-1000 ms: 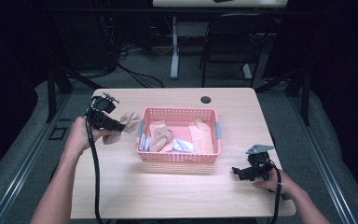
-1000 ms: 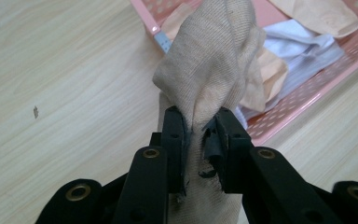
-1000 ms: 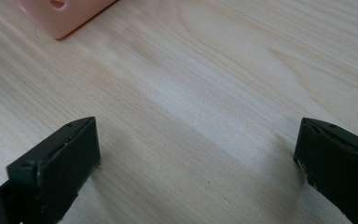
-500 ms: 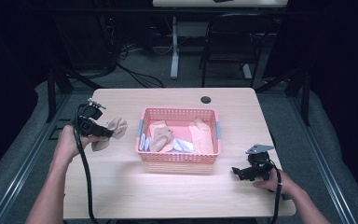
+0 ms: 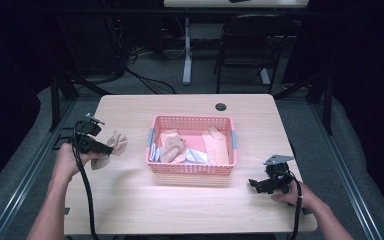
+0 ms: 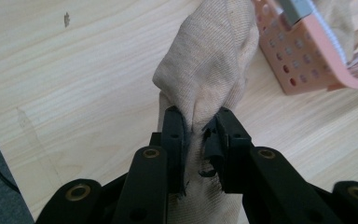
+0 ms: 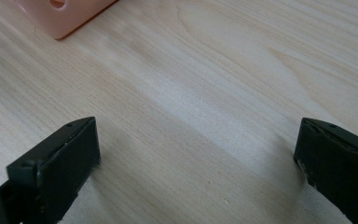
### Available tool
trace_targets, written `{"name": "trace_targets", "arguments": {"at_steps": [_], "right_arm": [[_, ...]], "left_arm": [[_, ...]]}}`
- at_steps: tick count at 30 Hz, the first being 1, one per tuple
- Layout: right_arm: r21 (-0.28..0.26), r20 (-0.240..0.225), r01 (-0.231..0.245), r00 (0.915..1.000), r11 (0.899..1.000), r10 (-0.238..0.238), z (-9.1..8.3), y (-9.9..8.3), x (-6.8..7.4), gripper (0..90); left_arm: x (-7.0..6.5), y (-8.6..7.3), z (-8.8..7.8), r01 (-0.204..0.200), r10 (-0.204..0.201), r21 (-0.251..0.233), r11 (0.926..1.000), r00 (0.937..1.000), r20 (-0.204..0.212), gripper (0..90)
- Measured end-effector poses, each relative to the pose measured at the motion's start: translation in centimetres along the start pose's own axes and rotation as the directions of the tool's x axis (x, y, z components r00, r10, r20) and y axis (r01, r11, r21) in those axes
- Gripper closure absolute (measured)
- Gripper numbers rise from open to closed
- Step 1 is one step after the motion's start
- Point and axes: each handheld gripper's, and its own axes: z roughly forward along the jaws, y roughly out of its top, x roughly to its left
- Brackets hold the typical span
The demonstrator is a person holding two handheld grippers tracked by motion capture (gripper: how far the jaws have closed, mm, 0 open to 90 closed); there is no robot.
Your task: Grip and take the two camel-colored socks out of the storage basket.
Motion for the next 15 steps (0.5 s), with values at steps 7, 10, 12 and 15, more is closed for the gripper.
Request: {"name": "trace_targets", "arguments": {"at_steps": [7, 10, 12, 15], "right_arm": [[-0.001, 0.0, 0.0, 1.0, 1.0, 0.0, 0.0, 0.0, 0.0, 0.0], [0.0, 0.0, -0.001, 1.0, 1.0, 0.001, 0.0, 0.0, 0.0, 0.0], [0.0, 0.0, 0.0, 1.0, 1.0, 0.0, 0.0, 0.0, 0.0, 0.0], [0.0, 0.0, -0.001, 1.0, 1.0, 0.001, 0.0, 0.0, 0.0, 0.0]], "left_arm": [[1.1, -1.1, 1.4, 0.051, -0.051, 0.009, 0.9986, 0.9987, 0.005, 75.5], [1.5, -1.5, 2.0, 0.062, -0.061, 0.026, 0.9978, 0.9981, -0.01, 75.5], [1.8, -1.8, 2.4, 0.072, -0.072, 0.033, 0.9968, 0.9974, -0.008, 75.5], [2.1, -2.1, 2.9, 0.084, -0.084, 0.041, 0.9956, 0.9963, -0.017, 75.5]]}}
